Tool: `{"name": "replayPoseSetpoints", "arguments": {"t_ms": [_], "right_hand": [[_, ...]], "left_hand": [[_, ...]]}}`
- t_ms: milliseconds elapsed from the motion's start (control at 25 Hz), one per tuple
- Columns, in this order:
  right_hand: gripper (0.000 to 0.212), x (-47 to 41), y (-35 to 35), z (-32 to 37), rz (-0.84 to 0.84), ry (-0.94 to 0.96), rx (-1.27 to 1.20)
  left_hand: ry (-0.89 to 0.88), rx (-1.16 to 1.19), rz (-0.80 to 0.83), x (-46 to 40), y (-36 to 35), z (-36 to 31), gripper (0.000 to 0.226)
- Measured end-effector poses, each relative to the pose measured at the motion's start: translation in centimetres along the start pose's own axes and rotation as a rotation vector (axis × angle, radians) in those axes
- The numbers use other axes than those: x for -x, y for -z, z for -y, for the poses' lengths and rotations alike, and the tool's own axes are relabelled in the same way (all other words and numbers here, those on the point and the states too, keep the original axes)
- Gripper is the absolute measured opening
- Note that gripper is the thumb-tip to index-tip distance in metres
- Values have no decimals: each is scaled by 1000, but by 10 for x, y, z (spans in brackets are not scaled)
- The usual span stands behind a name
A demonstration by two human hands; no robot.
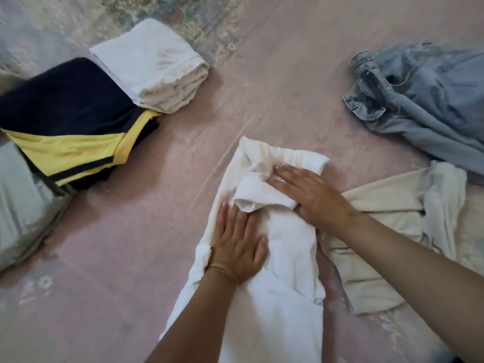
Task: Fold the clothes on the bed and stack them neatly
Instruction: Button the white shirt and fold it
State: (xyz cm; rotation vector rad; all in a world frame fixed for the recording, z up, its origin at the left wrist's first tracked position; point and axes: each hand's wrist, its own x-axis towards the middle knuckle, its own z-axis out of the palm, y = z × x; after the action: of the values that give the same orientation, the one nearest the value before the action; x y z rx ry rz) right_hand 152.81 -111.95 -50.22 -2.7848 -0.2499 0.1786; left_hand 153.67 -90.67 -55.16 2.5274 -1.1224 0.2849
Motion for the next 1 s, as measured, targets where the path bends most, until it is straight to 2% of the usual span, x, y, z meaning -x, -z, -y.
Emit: {"name": "replayPoseSetpoints", "arguments": {"t_ms": [80,160,240,400,480,560,640,680,760,840,920,1000], "right_hand": [[59,4,2,2,58,-27,21],[62,8,3,3,205,-43,-4],[62,5,14,7,275,-114,-127],[45,-35,36,-1,28,-419,-434],[43,-46,34,-5,57,-435,-373],[55,-41,22,-5,230,-379,-52],[60,-29,15,-2,284,-340,200],[61,-22,14,6,219,-374,186],[63,-3,13,39,36,-419,4],[65,42,2,87,-48,-297,-39],[73,107,-24,139,19,-118,62],[90,164,-44,174,199,-69,186]], "left_hand": [[-14,55,-195,5,14,0,25],[23,39,-194,-1,23,0,29],[20,23,-6,-23,29,-2,51],[-25,-74,594,-53,24,-1,66],[35,-129,742,-53,20,1,70],[28,-59,662,-50,27,-2,69],[-50,40,540,-34,49,-6,65],[-118,66,483,-17,60,-6,64],[-261,114,440,31,84,-1,67],[-391,95,470,76,106,8,73],[-470,35,514,111,121,24,81],[-511,15,487,131,129,44,79]]}}
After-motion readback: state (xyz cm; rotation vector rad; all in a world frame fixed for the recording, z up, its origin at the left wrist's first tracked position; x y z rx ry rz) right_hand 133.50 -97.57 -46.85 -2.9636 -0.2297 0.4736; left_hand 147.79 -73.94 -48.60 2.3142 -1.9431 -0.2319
